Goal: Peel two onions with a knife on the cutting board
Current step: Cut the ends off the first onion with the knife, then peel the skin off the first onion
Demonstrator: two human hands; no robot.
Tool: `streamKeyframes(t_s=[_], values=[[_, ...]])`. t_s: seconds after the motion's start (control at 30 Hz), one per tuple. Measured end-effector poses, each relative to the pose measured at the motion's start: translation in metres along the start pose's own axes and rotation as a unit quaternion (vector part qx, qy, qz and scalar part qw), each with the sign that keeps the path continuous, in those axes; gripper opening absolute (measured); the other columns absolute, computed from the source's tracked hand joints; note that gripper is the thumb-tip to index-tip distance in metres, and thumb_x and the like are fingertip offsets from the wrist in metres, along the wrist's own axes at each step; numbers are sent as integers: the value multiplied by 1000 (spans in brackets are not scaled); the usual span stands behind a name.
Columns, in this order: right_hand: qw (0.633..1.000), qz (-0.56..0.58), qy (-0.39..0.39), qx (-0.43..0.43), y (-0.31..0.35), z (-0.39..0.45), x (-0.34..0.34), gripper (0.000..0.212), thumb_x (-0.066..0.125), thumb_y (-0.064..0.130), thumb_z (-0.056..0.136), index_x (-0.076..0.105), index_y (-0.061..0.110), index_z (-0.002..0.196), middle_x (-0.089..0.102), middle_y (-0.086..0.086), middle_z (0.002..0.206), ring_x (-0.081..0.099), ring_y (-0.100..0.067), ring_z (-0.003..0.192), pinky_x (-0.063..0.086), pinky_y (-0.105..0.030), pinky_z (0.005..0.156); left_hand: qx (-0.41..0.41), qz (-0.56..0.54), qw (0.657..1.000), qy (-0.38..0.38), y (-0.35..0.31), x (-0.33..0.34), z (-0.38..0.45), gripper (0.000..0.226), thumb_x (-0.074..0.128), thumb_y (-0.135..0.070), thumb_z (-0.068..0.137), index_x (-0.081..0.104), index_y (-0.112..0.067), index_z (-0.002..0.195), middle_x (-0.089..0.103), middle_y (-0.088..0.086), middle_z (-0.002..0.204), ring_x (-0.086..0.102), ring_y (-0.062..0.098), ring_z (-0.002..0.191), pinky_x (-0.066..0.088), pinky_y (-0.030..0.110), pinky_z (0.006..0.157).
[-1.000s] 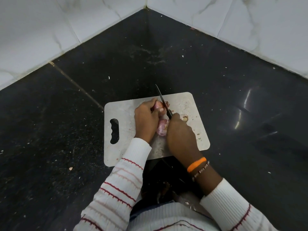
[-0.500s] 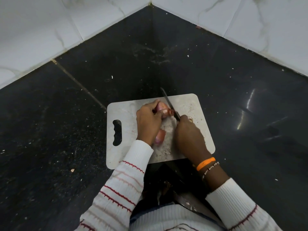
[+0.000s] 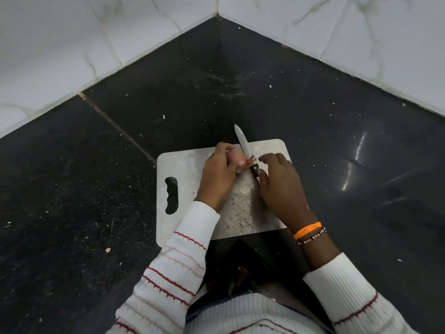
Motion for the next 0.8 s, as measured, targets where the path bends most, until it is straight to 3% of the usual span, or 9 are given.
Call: streamKeyframes(t_s=[0.1, 0.17, 0.23, 0.3, 0.37, 0.5, 0.7, 0.8], values=[[983, 184, 1, -11, 5, 8, -1, 35, 46, 3, 93, 52, 13, 126, 55, -5, 127, 53, -18, 114, 40, -23, 93, 29, -13, 999, 12, -12, -7, -3, 32, 55, -17, 94, 47, -21, 125, 54, -2, 120, 48, 8, 101, 39, 1, 72], [954, 301, 8, 6, 6, 10, 0, 33, 48, 2, 92, 58, 16, 119, 61, -1, 118, 57, -15, 111, 46, -30, 96, 36, -44, 998, 30, -18, -9, -6, 30, 57, -17, 93, 51, -20, 123, 55, -6, 115, 51, 7, 101, 39, -3, 66], [922, 385, -12, 35, 2, 9, -5, 26, 52, 2, 90, 65, 18, 106, 67, 1, 106, 63, -15, 102, 52, -33, 89, 33, -80, 995, 45, -20, -10, -8, 28, 59, -18, 92, 53, -23, 119, 57, -6, 116, 53, 7, 107, 41, 3, 75], [900, 430, -36, 61, -3, 6, -10, 22, 55, 3, 89, 68, 20, 94, 69, 3, 94, 66, -13, 92, 53, -24, 74, 24, -111, 992, 54, -19, -12, -12, 26, 61, -21, 91, 55, -25, 116, 59, -5, 118, 54, 9, 112, 45, 17, 89], [897, 433, -47, 70, -7, 5, -15, 21, 58, 2, 88, 68, 20, 87, 69, 8, 86, 66, -3, 82, 48, -12, 61, 8, -136, 989, 61, -17, -13, -15, 25, 63, -22, 90, 57, -25, 114, 61, -3, 117, 56, 11, 111, 49, 23, 89], [901, 424, -52, 70, -6, 1, -16, 17, 59, 0, 87, 69, 14, 88, 68, 8, 83, 66, -1, 77, 47, -10, 61, -14, -168, 984, 64, -14, -16, -24, 31, 68, -22, 86, 59, -19, 115, 64, 0, 111, 60, 9, 103, 48, 8, 66], [925, 364, -86, 65, -8, -6, -18, 18, 62, 2, 84, 70, 17, 82, 68, 8, 79, 67, -11, 80, 53, -22, 78, -11, -126, 991, 48, -11, -12, -32, 43, 75, -18, 80, 60, -15, 120, 63, 2, 119, 57, 14, 112, 49, 27, 93], [928, 351, -91, 83, -14, -8, -14, 18, 61, 0, 85, 69, 15, 82, 68, 4, 78, 67, -14, 80, 54, -24, 79, -7, -100, 994, 38, -9, -8, -33, 46, 74, -11, 79, 58, -14, 122, 61, 4, 122, 56, 17, 113, 48, 31, 96]])
Point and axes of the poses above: each hand's wrist, its own z-axis towards the middle knuckle, its own x-axis out of the palm, y = z × x, the point moved 9 cm from there along z, towards the middle knuckle
